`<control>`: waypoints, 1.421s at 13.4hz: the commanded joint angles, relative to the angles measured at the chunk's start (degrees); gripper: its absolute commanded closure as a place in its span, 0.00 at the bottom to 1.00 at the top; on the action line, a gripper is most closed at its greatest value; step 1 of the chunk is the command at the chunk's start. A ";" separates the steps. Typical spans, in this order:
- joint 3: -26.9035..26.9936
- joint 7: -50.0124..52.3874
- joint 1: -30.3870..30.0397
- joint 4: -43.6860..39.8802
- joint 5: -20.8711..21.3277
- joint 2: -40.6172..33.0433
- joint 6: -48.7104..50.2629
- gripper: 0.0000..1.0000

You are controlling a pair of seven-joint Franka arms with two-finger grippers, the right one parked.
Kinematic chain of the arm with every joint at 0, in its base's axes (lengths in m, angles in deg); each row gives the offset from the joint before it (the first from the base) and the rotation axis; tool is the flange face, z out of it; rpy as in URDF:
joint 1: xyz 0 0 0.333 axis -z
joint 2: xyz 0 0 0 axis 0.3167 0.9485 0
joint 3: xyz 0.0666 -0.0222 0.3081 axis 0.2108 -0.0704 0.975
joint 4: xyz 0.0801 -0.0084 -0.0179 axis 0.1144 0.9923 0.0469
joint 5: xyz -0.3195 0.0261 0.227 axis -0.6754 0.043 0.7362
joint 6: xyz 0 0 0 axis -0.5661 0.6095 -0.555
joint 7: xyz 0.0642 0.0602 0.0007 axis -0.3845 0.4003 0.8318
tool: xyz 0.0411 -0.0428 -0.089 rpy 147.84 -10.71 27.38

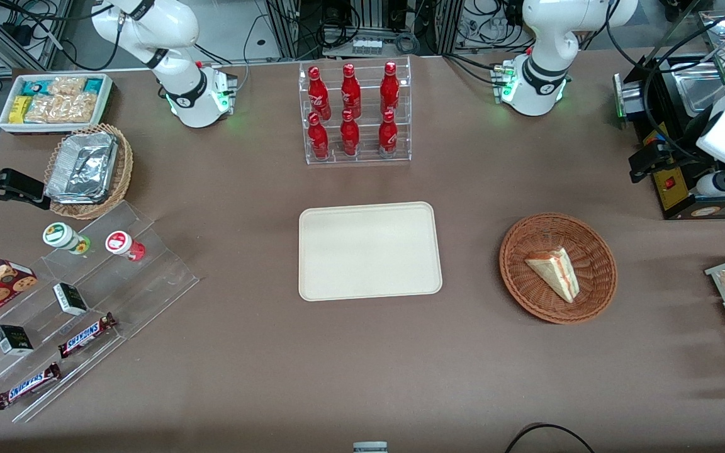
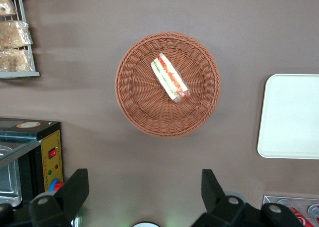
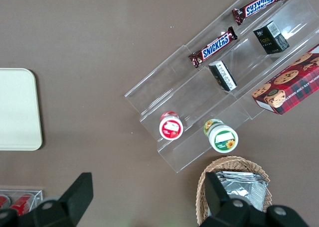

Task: Place sandwich from basket to tray
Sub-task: 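Move the left gripper down over the wrapped sandwich in the wicker basket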

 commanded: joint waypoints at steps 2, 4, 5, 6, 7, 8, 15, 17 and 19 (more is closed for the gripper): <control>0.23 -0.97 0.01 -1.59 -0.34 1.55 -0.35 0.00; 0.23 -0.71 0.19 -1.68 -0.08 4.00 -1.58 0.00; 0.31 -0.10 0.27 -1.42 0.01 5.15 -2.89 0.00; 0.32 0.00 0.28 -1.16 0.09 6.11 -3.60 0.00; 0.32 0.00 0.19 -1.07 -0.08 7.08 -4.48 0.00; 0.40 0.26 0.10 -0.72 -0.43 8.13 -5.88 0.00; 0.32 14.83 0.45 13.41 -0.96 9.64 -23.26 0.00; 0.14 21.76 0.71 17.99 -0.96 9.73 -30.21 0.00; 0.14 26.78 1.76 21.85 -0.96 9.90 -36.10 0.00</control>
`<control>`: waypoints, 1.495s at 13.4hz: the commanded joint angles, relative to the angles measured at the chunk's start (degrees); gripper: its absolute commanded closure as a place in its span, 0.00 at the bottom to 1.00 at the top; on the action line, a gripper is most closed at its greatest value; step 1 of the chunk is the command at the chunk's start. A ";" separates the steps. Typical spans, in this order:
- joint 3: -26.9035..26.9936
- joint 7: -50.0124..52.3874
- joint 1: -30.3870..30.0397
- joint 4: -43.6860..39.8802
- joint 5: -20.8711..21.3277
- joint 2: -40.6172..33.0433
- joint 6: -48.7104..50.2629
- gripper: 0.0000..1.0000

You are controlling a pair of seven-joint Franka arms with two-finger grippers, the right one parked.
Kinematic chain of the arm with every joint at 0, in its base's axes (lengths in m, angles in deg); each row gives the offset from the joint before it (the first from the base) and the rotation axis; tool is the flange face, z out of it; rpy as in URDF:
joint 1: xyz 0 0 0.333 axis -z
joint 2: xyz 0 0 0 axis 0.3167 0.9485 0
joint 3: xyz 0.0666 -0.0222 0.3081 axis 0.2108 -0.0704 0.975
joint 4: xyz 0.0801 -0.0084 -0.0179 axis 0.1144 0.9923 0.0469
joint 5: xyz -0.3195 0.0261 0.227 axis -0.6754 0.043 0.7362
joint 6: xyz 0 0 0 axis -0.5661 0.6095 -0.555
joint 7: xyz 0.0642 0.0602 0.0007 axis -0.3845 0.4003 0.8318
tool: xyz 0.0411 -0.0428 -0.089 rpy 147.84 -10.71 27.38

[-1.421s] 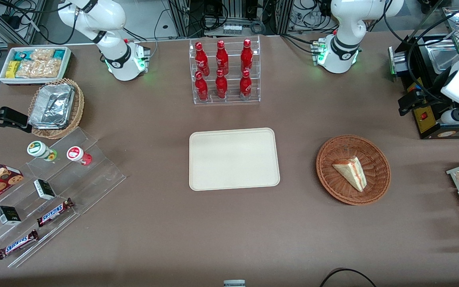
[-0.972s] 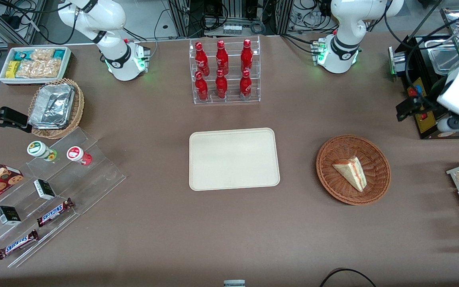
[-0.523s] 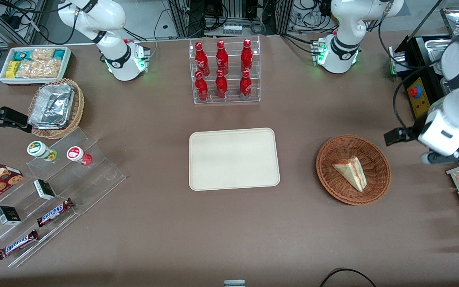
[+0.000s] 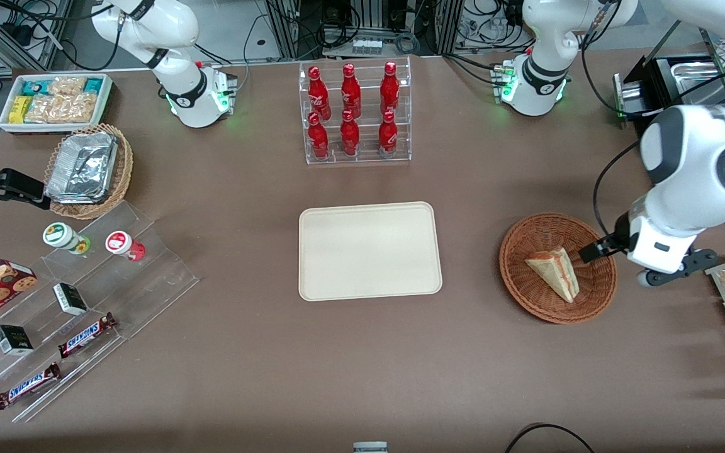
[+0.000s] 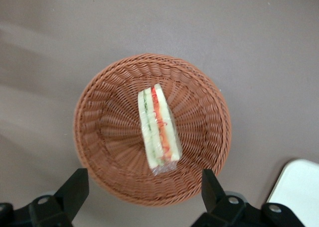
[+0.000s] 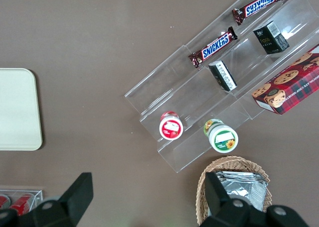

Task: Place sandwich from basket to tray
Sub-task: 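Move the left gripper down over the wrapped sandwich in the wicker basket, then close the left gripper on the sandwich's wrapped edge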

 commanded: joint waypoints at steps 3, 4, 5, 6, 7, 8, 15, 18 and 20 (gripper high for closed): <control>0.21 10.04 1.39 9.29 -0.70 -0.68 -12.10 0.00; 0.21 10.40 1.48 10.17 -0.62 0.02 -13.51 0.00; 0.21 10.49 1.82 10.53 -0.62 0.72 -14.14 0.00; 0.21 10.49 2.09 10.71 -0.62 1.43 -14.49 0.00; 0.21 10.49 2.09 10.88 -0.62 2.22 -15.02 0.00; 0.21 10.49 2.09 11.84 -0.62 2.49 -16.07 0.00; 0.21 10.49 2.09 17.21 -0.62 4.24 -24.16 0.00; 0.21 10.49 2.09 17.13 -0.62 5.39 -25.56 0.00; 0.29 10.58 2.09 16.95 -0.62 6.00 -26.09 0.28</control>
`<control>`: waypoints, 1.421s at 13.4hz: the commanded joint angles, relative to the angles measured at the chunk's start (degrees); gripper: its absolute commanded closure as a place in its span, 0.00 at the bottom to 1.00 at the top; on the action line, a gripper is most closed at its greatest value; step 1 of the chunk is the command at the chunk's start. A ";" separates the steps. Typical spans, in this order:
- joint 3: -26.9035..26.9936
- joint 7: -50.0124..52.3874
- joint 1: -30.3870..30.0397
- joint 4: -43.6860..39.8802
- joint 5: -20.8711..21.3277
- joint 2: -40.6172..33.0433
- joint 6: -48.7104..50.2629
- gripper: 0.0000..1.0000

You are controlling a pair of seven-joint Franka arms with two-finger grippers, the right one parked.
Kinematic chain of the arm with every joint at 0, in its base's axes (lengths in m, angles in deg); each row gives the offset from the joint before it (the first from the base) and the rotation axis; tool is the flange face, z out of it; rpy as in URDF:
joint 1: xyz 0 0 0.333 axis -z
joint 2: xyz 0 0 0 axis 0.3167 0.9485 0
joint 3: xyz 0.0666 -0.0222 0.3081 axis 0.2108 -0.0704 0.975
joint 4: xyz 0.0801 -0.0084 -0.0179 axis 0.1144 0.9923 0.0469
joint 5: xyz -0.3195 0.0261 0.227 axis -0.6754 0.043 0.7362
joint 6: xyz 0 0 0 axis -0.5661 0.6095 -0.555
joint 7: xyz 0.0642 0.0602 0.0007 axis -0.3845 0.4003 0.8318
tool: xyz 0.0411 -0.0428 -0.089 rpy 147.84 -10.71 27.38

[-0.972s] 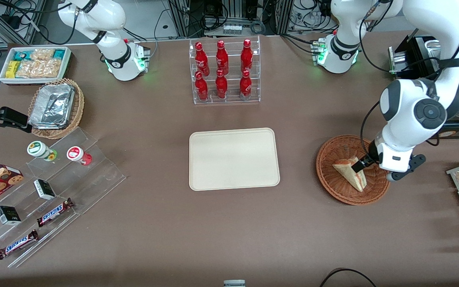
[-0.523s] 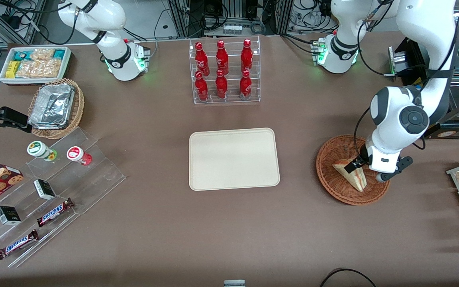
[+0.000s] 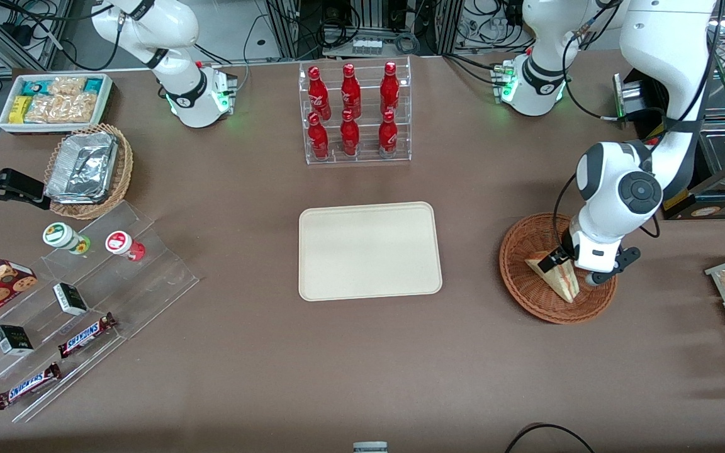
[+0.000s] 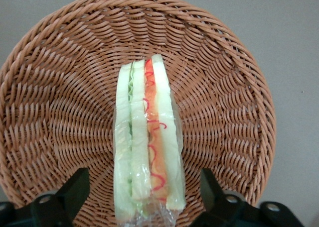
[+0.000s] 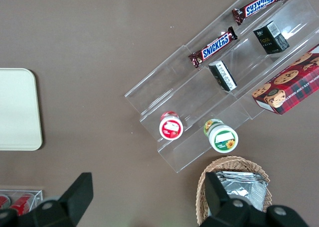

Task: Place sandwich from basket to tray
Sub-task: 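Close the left gripper on the sandwich's wrapped edge, then lift the sandwich and carry it with the left gripper over the beige tray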

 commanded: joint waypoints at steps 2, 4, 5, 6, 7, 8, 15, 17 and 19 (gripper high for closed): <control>0.35 1.37 0.58 -0.11 -0.59 0.80 -1.60 0.96; 0.35 1.37 0.58 -0.20 -0.50 0.63 -1.34 1.00; 0.35 1.11 0.58 -0.55 -0.33 0.45 -1.07 1.00; 0.35 1.02 0.66 -0.55 -0.06 -0.16 -0.90 1.00; 0.35 0.84 0.66 -0.90 0.11 -1.73 -0.11 1.00; 0.35 0.84 0.66 -2.38 0.20 -2.88 3.03 1.00; -0.09 3.29 9.44 -27.25 -1.37 -2.81 31.71 1.00; -0.36 4.71 14.70 -30.07 -2.43 -1.23 31.71 1.00; -0.36 3.92 19.36 -31.75 -2.43 1.05 31.45 1.00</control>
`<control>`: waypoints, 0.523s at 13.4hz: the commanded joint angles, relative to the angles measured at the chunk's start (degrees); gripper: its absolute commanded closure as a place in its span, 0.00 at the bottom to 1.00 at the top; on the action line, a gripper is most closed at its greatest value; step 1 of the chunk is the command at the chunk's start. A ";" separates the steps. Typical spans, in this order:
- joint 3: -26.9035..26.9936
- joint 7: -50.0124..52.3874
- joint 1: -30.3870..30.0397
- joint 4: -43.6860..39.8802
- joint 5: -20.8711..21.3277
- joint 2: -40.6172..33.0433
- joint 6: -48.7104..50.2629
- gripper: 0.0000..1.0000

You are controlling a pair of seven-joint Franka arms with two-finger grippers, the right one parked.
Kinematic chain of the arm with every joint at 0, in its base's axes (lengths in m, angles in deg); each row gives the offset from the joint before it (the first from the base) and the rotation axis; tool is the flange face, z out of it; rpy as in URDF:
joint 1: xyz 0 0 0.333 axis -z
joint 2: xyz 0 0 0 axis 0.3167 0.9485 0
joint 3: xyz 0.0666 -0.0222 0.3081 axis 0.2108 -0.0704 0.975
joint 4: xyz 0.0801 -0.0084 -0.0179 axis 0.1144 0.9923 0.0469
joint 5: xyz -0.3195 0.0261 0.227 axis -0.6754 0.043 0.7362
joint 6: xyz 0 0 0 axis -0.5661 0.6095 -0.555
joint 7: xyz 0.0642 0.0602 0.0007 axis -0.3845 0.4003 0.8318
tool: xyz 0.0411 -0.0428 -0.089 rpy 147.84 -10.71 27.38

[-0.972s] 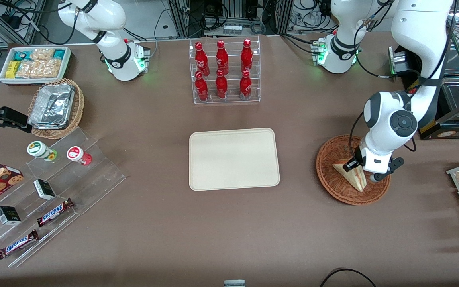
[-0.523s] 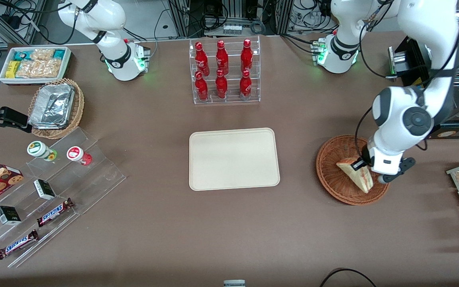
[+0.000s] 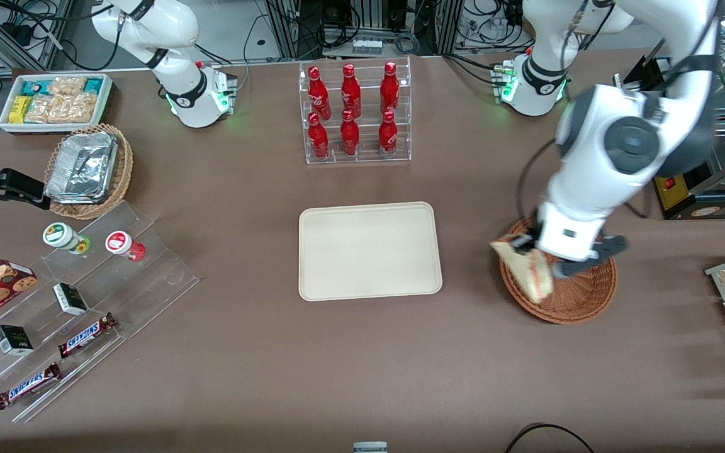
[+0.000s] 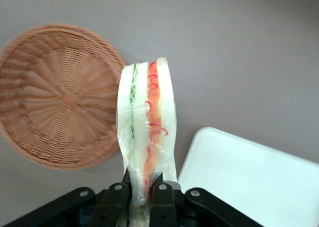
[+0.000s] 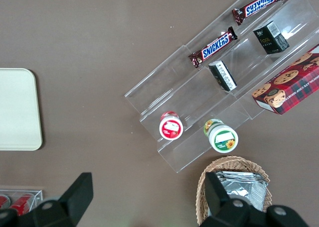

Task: Place sandwich from basket to tray
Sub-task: 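Lift the sandwich and carry it with the left gripper over the beige tray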

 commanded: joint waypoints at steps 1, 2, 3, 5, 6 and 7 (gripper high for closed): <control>0.70 0.37 5.86 -4.20 -0.86 4.81 0.79 1.00; 0.70 0.89 8.14 -5.34 -0.95 6.56 0.79 1.00; 0.70 0.81 10.34 -7.18 -1.04 9.10 0.79 1.00; 0.44 0.90 13.77 -11.49 -1.48 14.64 0.70 1.00; 0.44 0.90 15.53 -12.29 -2.18 16.58 0.44 1.00; 0.44 0.99 17.03 -12.99 -2.18 18.07 -1.13 1.00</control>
